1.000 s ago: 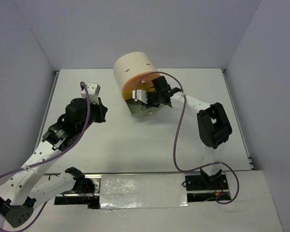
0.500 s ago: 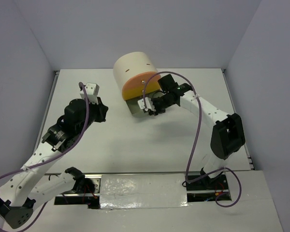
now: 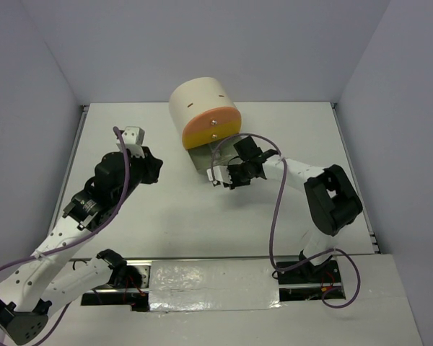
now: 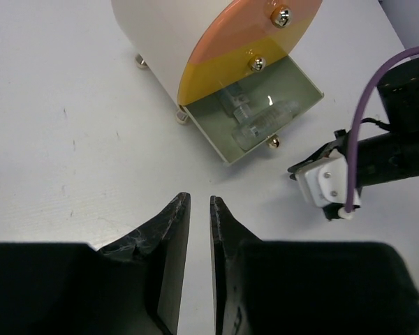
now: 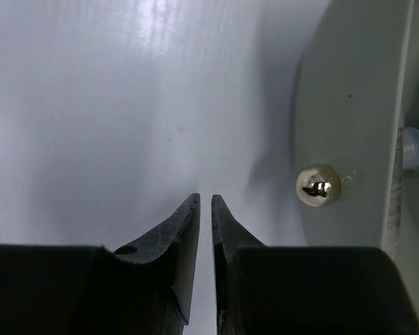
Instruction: Organize the makeup
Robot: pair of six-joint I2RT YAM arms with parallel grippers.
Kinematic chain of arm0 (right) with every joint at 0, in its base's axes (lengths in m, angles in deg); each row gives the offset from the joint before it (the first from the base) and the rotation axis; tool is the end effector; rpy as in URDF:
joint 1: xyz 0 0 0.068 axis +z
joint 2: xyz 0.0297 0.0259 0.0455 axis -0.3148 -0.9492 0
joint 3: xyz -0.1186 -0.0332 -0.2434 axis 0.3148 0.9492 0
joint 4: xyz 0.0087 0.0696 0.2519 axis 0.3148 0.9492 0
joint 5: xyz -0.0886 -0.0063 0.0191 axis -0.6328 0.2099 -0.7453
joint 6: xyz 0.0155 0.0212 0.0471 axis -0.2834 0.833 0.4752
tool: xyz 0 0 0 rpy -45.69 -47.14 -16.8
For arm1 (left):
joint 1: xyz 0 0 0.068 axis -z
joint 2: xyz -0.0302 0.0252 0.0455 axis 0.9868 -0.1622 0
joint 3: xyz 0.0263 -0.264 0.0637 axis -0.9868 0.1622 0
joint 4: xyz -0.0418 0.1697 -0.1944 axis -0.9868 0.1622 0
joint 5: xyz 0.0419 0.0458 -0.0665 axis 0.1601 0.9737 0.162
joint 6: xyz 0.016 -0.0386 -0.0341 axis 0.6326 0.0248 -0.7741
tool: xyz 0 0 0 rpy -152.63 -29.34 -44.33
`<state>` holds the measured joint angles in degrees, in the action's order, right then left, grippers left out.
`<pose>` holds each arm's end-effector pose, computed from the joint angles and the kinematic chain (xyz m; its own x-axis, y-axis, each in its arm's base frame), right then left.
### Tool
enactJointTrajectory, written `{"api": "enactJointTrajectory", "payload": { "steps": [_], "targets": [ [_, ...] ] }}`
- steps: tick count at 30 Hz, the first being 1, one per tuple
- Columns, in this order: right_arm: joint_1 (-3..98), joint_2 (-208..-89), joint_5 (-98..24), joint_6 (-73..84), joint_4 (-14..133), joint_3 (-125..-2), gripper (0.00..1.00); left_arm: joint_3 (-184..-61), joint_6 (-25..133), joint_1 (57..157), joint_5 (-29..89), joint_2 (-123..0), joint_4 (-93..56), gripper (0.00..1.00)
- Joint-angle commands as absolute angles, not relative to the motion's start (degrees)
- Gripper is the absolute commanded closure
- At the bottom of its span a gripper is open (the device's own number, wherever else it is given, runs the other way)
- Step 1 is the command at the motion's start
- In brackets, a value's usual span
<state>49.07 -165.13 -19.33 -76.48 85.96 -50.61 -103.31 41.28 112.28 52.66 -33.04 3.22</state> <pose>0.2850 0.1870 0.1888 0.4140 -0.7706 -0.4846 -0.8988 -0.2619 -0.3515 0.1601 -0.0882 0.3666 -0.3074 -0.2783 -0.9100 0.1938 0.9179 -0.3462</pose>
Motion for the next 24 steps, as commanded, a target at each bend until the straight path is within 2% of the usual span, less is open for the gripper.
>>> {"api": "enactJointTrajectory", "payload": {
  "steps": [1,5,9,15,20,24],
  "targets": [
    [51.04,-168.39,-24.58,-72.15,71.33,-50.03,0.80,-103.75,40.59,111.95,53.27,-32.44,0.04,0.69],
    [51.39,-171.47,-26.52,-71.62,66.77,-51.70,0.78,-103.76,40.32,111.95,53.80,-31.92,0.74,0.69],
    [51.31,-173.23,-28.63,-71.26,62.98,-52.41,0.70,-103.05,39.36,111.95,54.32,-30.86,1.01,0.69],
    [51.31,-175.43,-31.09,-70.74,59.37,-54.34,0.45,-102.52,39.00,111.95,54.76,-30.33,1.44,0.68],
    [51.48,-177.45,-31.97,-69.86,59.11,-57.94,0.34,-102.70,39.18,111.95,54.94,-30.69,1.45,0.67],
    [51.57,-179.56,-32.06,-69.77,59.46,-61.27,0.31,-102.79,39.00,111.95,54.76,-31.21,1.18,0.67]
  ]
}}
